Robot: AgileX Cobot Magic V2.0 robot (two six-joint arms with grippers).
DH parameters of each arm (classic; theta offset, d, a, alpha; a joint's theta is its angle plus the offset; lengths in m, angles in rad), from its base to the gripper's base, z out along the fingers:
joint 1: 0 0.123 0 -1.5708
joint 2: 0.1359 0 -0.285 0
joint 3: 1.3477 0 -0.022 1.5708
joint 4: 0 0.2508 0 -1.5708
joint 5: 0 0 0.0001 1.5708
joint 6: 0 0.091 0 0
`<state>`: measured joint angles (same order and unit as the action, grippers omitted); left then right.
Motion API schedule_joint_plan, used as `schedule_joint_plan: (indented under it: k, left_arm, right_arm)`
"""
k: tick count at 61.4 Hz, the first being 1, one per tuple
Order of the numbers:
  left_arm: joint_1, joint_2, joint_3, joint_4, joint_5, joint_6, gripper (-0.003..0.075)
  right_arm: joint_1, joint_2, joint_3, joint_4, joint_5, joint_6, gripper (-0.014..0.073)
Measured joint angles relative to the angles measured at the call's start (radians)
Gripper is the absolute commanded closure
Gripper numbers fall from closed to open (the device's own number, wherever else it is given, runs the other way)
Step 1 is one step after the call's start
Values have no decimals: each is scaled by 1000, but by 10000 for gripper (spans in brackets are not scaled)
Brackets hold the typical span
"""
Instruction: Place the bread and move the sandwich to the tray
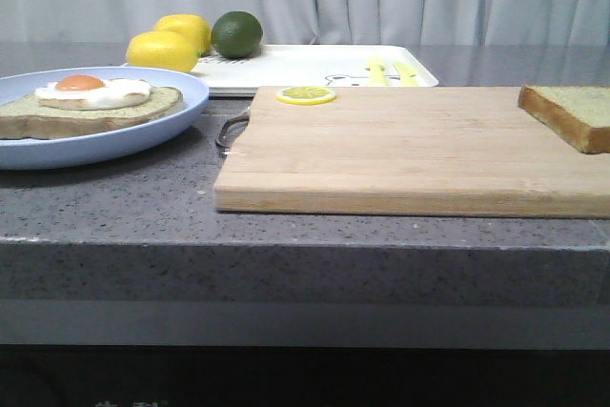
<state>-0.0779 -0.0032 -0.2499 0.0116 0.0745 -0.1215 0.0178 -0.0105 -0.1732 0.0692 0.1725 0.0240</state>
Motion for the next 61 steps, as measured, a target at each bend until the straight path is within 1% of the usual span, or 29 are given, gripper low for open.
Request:
schedule_joint_plan:
  k: [7, 12, 22, 28, 34, 38, 55, 57, 61]
  left_arm:
    - [0, 42, -164, 14, 103, 0, 741]
    - [0, 107, -278, 16, 170, 0, 741]
    - [0, 260, -485, 18, 301, 0, 741]
    - [0, 355, -568, 18, 383, 0, 741]
    - [0, 428, -591, 18, 420, 0, 741]
    - [0, 461, -591, 18, 437, 0, 741]
    - [0, 564, -568, 7, 439, 0, 740]
    - [0, 573, -567, 7, 439, 0, 739]
    - [0, 592, -566, 10, 439, 0, 729]
  right_arm:
    - [0, 2, -149, 0, 96, 0, 659]
    - [0, 38, -267, 0, 177, 0, 659]
    - [0, 195, -468, 0, 352, 0, 659]
    - [0, 317, -571, 0, 468, 0, 659]
    - [0, 422, -633, 0, 561, 0, 659]
    - [0, 469, -642, 0, 580, 0, 659]
    - [0, 605, -644, 0, 642, 0, 657]
    - [0, 620, -644, 0, 649, 0, 645]
    - [0, 648, -644, 0, 662, 0, 572]
